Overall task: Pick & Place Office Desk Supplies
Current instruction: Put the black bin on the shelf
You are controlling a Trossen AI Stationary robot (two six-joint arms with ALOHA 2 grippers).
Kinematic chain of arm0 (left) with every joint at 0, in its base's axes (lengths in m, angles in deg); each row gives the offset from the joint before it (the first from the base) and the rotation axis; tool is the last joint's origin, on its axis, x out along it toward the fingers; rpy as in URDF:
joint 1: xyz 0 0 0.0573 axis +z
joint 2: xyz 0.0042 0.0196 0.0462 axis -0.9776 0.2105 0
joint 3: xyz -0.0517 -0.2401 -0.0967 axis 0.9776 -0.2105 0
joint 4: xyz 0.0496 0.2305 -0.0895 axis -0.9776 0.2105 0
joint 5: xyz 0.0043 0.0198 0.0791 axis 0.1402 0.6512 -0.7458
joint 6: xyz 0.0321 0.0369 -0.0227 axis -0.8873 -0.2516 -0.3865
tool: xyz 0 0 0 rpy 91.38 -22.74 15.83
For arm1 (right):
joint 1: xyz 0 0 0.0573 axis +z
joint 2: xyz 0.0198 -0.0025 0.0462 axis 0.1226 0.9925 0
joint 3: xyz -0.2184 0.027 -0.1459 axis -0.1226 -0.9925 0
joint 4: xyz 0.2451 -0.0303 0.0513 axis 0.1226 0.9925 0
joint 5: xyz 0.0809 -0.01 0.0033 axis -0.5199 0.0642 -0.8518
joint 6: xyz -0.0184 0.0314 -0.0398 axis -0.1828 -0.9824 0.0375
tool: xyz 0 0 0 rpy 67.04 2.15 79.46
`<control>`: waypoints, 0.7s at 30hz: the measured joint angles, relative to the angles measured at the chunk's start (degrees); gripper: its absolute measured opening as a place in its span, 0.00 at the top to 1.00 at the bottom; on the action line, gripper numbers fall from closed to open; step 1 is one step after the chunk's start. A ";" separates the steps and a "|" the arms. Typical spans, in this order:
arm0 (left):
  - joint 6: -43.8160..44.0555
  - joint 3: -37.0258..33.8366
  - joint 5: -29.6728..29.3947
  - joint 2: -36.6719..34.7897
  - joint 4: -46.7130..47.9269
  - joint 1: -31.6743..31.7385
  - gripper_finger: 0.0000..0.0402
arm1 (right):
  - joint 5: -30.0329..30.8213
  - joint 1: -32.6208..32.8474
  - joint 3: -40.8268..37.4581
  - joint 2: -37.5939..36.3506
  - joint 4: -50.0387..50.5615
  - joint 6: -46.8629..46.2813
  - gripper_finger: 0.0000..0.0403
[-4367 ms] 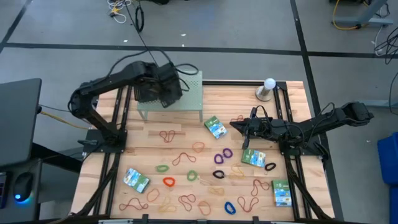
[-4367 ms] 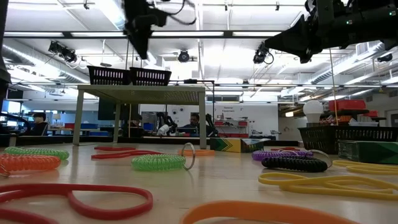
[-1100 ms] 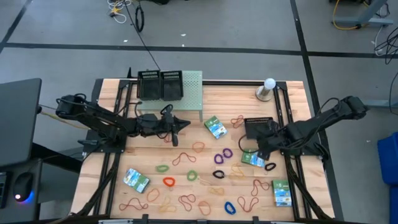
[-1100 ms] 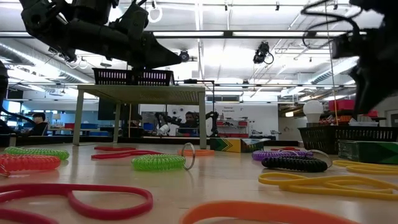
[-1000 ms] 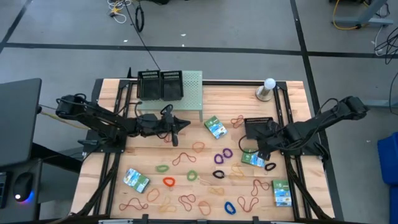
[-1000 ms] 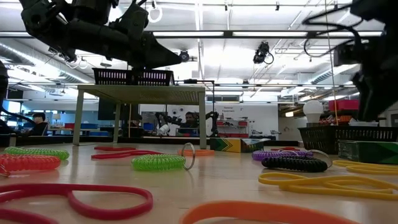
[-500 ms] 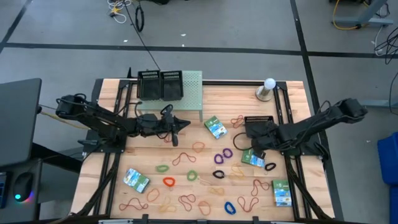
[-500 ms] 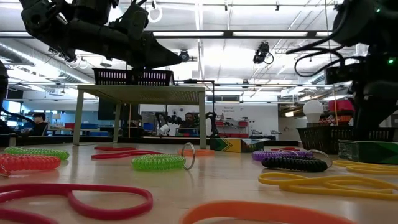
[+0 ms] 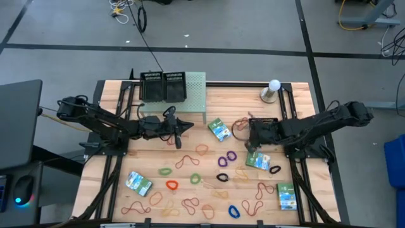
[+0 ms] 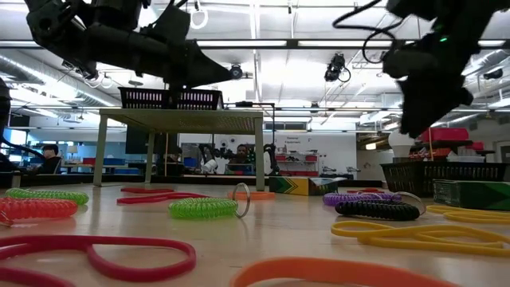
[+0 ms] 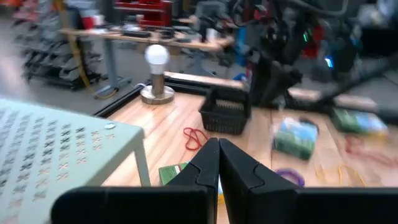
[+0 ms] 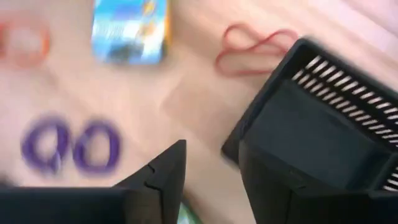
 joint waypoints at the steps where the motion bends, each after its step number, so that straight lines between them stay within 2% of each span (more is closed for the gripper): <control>1: 3.24 0.03 -1.68 0.00 -0.76 0.08 0.97 | 0.17 -1.58 -0.05 0.49 -0.33 -0.26 0.60; 5: 10.79 0.07 -4.95 -0.01 -1.46 0.16 0.97 | 0.00 -6.84 -0.83 4.85 -0.45 -0.27 0.59; 12: 11.22 0.07 -4.89 -0.02 -1.32 0.03 0.97 | -1.45 -10.34 -0.85 13.31 -5.43 2.44 0.61; 21: 11.22 0.07 -4.90 -0.02 -1.22 0.01 0.97 | -1.96 -11.12 -0.87 18.27 -5.59 2.89 0.80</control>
